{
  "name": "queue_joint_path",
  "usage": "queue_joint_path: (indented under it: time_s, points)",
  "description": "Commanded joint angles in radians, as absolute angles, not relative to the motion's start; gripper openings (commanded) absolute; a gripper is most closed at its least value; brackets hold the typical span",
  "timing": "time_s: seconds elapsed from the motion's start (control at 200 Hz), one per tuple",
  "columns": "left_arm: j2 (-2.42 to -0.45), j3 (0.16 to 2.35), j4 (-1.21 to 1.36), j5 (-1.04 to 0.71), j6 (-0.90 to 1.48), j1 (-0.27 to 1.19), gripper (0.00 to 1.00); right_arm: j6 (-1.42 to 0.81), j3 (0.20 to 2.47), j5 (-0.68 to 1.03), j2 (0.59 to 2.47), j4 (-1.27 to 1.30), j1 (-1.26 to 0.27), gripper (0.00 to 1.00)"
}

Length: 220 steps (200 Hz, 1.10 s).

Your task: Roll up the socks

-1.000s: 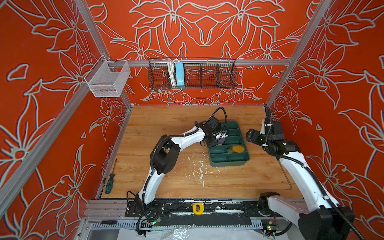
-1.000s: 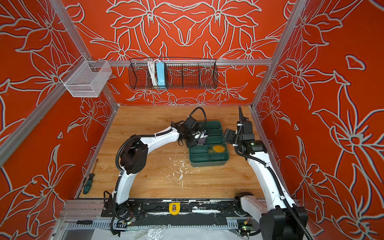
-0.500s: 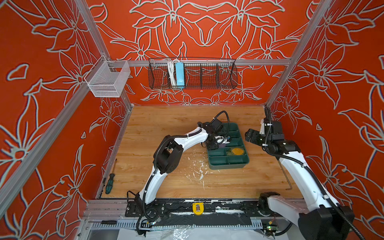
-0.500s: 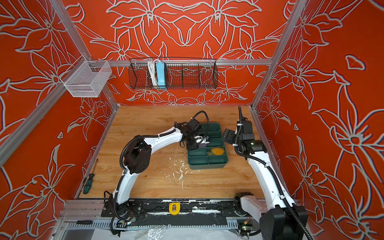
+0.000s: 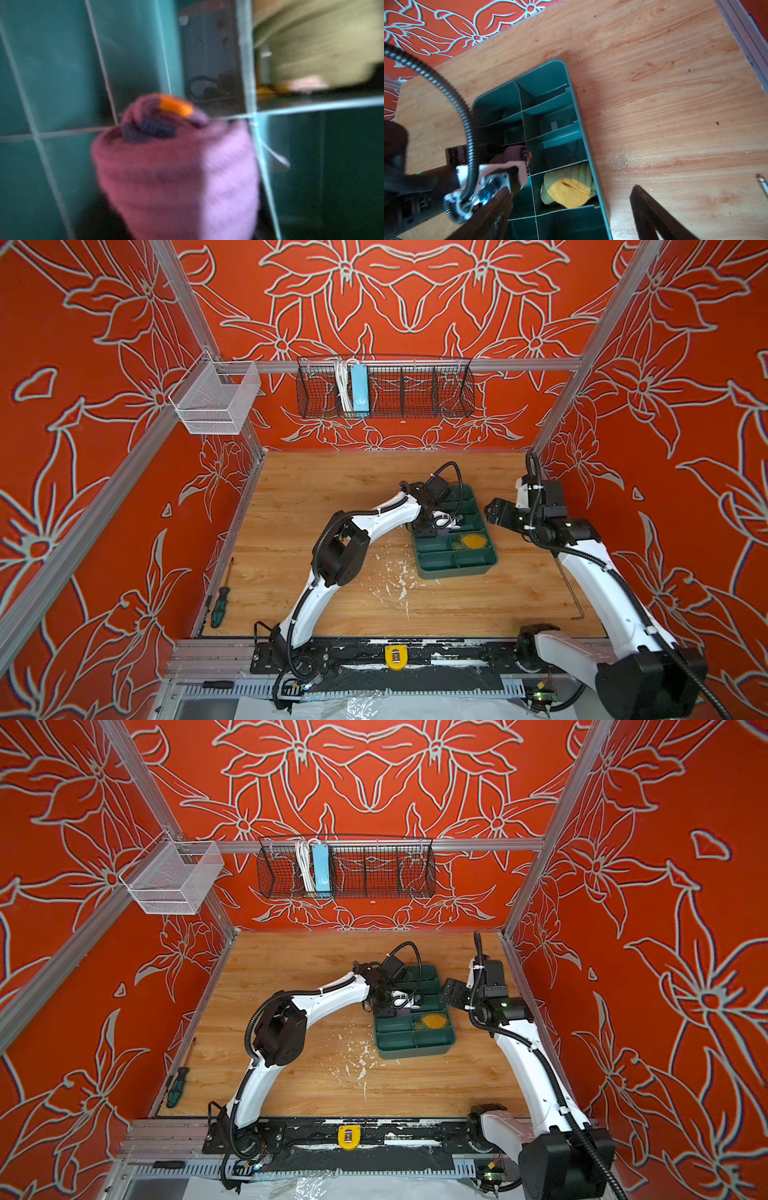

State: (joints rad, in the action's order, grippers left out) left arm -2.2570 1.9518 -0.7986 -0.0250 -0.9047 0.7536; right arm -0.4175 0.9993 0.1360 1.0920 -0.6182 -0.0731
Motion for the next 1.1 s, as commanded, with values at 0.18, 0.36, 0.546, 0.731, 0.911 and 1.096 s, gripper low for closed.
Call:
queue_joint_path:
  time_s: [0.18,0.36,0.546,0.731,0.911,1.096]
  points:
    - [-2.213,1.891,-0.865,0.004,-1.009,0.762,0.82,-0.397,0.999,0.137,1.081,-0.619,-0.070,0.92]
    - [-2.161,1.884,-0.869,-0.020,-1.030,0.763,0.97,-0.399,0.994,0.136,1.074,-0.615,-0.071,0.92]
    - [-2.084,1.885,-0.836,-0.100,-1.028,0.762,0.97,-0.405,0.981,0.130,1.080,-0.597,-0.071,0.92]
    - [-2.012,1.848,-0.833,-0.187,-1.061,0.762,0.97,-0.409,0.965,0.155,1.088,-0.568,-0.070,0.93]
    - [-1.821,1.647,-0.640,-0.296,-1.035,0.748,0.97,-0.408,0.965,0.245,1.125,-0.546,-0.086,0.91]
    - [-1.509,1.336,-0.173,-0.344,-0.710,0.660,0.97,-0.415,0.976,0.210,1.222,-0.525,-0.204,0.69]
